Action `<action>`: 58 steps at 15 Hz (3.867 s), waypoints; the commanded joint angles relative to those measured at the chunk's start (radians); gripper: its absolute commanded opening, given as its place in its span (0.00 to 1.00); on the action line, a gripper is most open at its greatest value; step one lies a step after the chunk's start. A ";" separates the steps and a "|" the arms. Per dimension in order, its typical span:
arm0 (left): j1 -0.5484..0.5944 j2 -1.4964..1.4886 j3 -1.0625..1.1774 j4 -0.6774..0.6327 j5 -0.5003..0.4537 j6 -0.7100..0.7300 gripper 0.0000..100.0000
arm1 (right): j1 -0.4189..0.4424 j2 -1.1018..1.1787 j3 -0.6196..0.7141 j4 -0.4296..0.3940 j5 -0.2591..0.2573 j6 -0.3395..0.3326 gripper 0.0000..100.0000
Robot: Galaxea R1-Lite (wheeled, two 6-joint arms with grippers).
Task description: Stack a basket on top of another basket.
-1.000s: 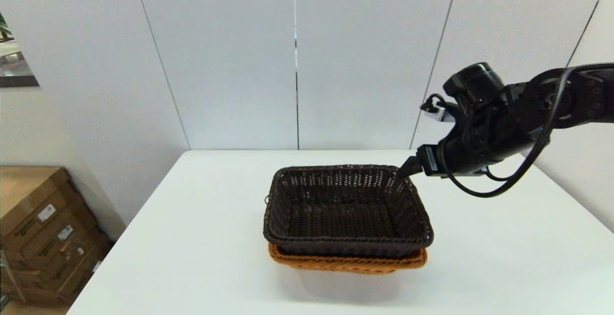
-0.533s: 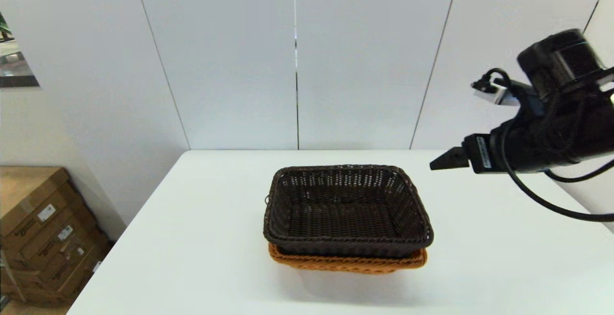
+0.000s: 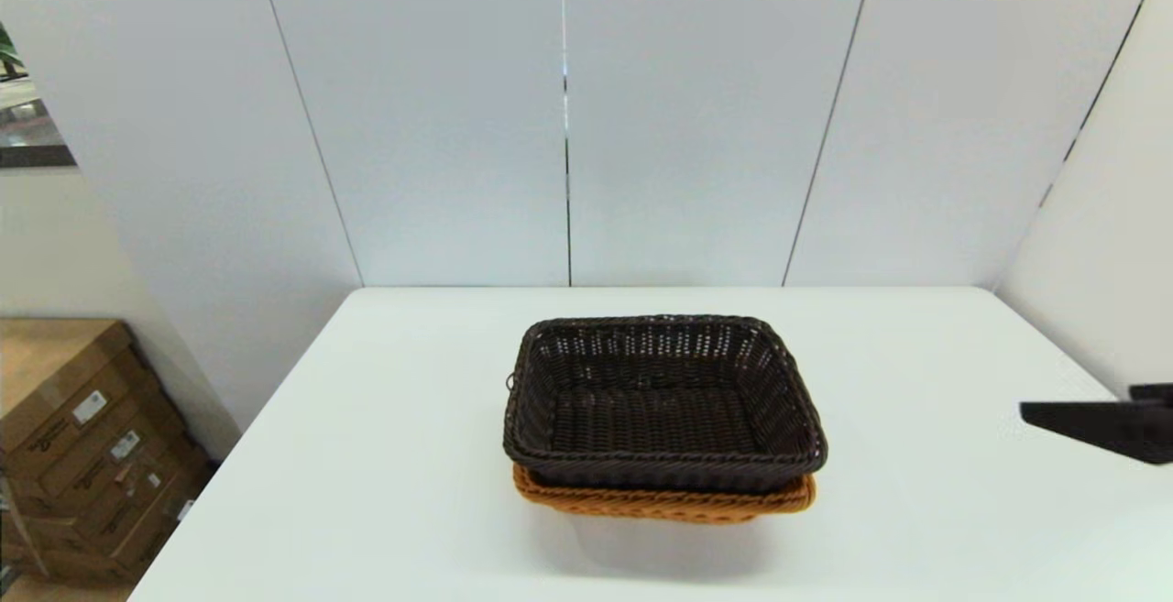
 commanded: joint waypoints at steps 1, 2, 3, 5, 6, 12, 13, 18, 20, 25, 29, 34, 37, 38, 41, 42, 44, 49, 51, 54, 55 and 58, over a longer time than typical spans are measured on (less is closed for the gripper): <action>0.002 0.000 0.000 0.001 0.001 -0.001 1.00 | -0.169 -0.356 0.298 0.001 0.010 -0.098 1.00; 0.000 0.000 0.000 0.001 0.001 -0.001 1.00 | -0.186 -0.413 0.349 0.001 0.012 -0.113 1.00; 0.000 0.000 0.000 0.001 0.001 -0.001 1.00 | -0.203 -0.464 0.393 -0.001 0.013 -0.124 1.00; 0.000 0.000 0.000 -0.001 0.001 -0.001 1.00 | -0.243 -0.560 0.478 -0.033 0.024 -0.139 1.00; 0.000 0.000 0.000 0.001 0.001 -0.001 1.00 | -0.251 -0.599 0.516 -0.057 0.024 -0.142 1.00; 0.000 0.000 0.000 0.001 0.001 -0.001 1.00 | -0.254 -0.748 0.677 -0.200 0.017 -0.170 1.00; 0.002 0.000 0.000 0.001 0.001 -0.001 1.00 | -0.245 -0.771 0.685 -0.200 0.017 -0.170 1.00; 0.002 0.000 0.000 0.001 0.001 -0.001 1.00 | -0.171 -0.884 0.751 -0.281 -0.056 -0.173 1.00; 0.000 0.000 0.000 -0.001 0.001 -0.001 1.00 | -0.172 -0.898 0.801 -0.389 -0.059 -0.171 1.00; 0.002 0.000 0.000 0.001 0.001 -0.001 1.00 | -0.182 -1.002 0.893 -0.461 -0.048 -0.199 1.00; 0.000 0.000 0.000 0.001 0.001 -0.001 1.00 | -0.182 -1.079 0.930 -0.473 -0.005 -0.196 1.00; 0.000 0.000 0.000 0.001 0.001 -0.001 1.00 | -0.182 -1.077 0.958 -0.551 -0.008 -0.131 1.00; 0.002 0.000 0.000 0.001 0.001 -0.001 1.00 | -0.182 -1.077 0.959 -0.554 -0.019 -0.088 1.00; 0.002 0.000 0.000 0.001 0.001 -0.001 1.00 | -0.182 -1.077 0.958 -0.554 -0.019 -0.088 1.00; 0.000 0.000 0.000 0.001 0.001 -0.001 1.00 | -0.182 -1.079 0.958 -0.554 -0.019 -0.087 1.00; 0.002 0.000 0.000 0.001 0.001 -0.001 1.00 | -0.182 -1.077 0.959 -0.554 -0.019 -0.087 1.00; 0.000 0.000 0.000 0.001 0.001 -0.001 1.00 | -0.182 -1.077 0.959 -0.554 -0.019 -0.087 1.00; 0.000 0.000 0.000 0.001 0.001 -0.001 1.00 | -0.182 -1.077 0.959 -0.554 -0.020 -0.085 1.00; 0.000 0.000 0.000 0.001 0.001 0.001 1.00 | -0.182 -1.077 0.958 -0.554 -0.023 -0.085 1.00; 0.002 0.000 0.000 0.001 0.001 -0.001 1.00 | -0.182 -1.079 0.958 -0.554 -0.023 -0.085 1.00; 0.002 0.000 0.000 0.001 0.001 -0.001 1.00 | -0.182 -1.077 0.958 -0.554 -0.023 -0.085 1.00; 0.002 0.000 0.000 0.001 0.001 -0.001 1.00 | -0.182 -1.077 0.958 -0.554 -0.023 -0.085 1.00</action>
